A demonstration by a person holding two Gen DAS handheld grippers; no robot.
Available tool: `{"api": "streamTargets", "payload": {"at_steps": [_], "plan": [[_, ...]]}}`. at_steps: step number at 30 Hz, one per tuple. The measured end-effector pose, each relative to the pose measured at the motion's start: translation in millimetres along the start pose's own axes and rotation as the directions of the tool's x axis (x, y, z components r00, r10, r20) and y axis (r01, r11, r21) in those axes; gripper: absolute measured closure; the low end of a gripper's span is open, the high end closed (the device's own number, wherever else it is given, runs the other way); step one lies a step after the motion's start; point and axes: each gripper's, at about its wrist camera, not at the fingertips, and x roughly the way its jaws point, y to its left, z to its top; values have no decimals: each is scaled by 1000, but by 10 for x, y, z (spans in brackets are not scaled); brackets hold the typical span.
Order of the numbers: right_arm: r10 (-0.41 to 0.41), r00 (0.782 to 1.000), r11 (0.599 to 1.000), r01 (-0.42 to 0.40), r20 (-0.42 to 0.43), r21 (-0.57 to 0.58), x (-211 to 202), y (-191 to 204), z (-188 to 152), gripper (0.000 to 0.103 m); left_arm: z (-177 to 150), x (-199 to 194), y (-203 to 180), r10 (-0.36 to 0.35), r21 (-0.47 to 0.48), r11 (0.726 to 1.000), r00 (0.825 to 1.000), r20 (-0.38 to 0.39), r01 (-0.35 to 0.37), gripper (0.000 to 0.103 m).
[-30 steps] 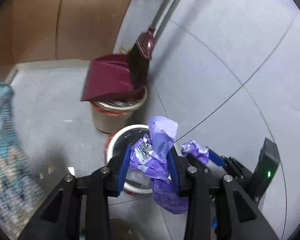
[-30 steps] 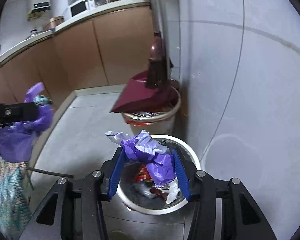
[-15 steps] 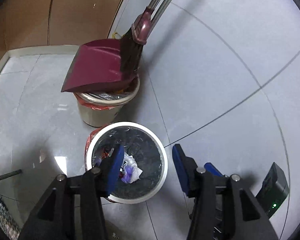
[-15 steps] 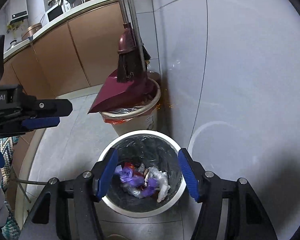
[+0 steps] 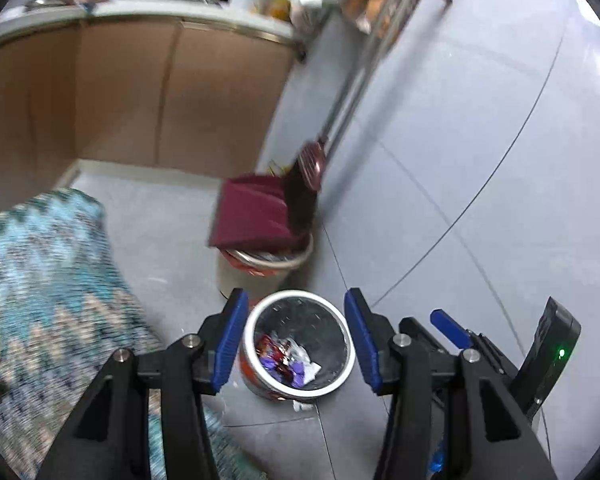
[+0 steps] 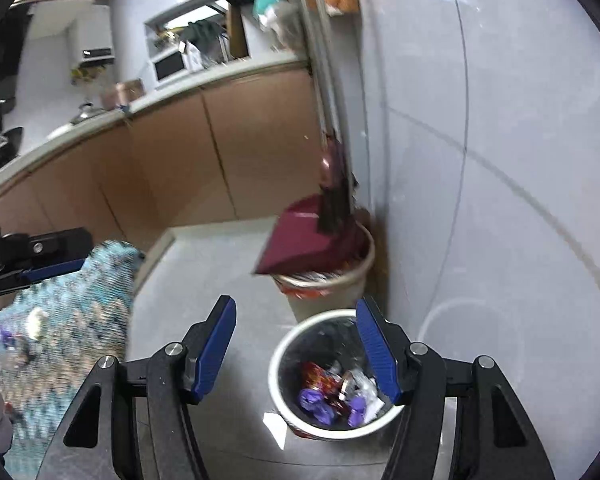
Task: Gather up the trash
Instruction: 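Move both tools back over the remaining trash on the blanket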
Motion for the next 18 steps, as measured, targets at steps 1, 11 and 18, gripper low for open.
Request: {"api": "streamTargets", "payload": {"at_steps": [1,11,18], "plan": [[10,1000,1000,-10,10,-11,-66,73,22,43,-34,-223,49,18,-1,1000,999,31,-18,55],[184,982,974,-176,44,-140,-500,964,97,43,-488,-1662,590,177,-21,984,968,176,-176,53],[304,953,932,-295,12,-213,-733,1593,17,43,-846,-2387,1076,291,-87,957,927,235,-278,51]]}}
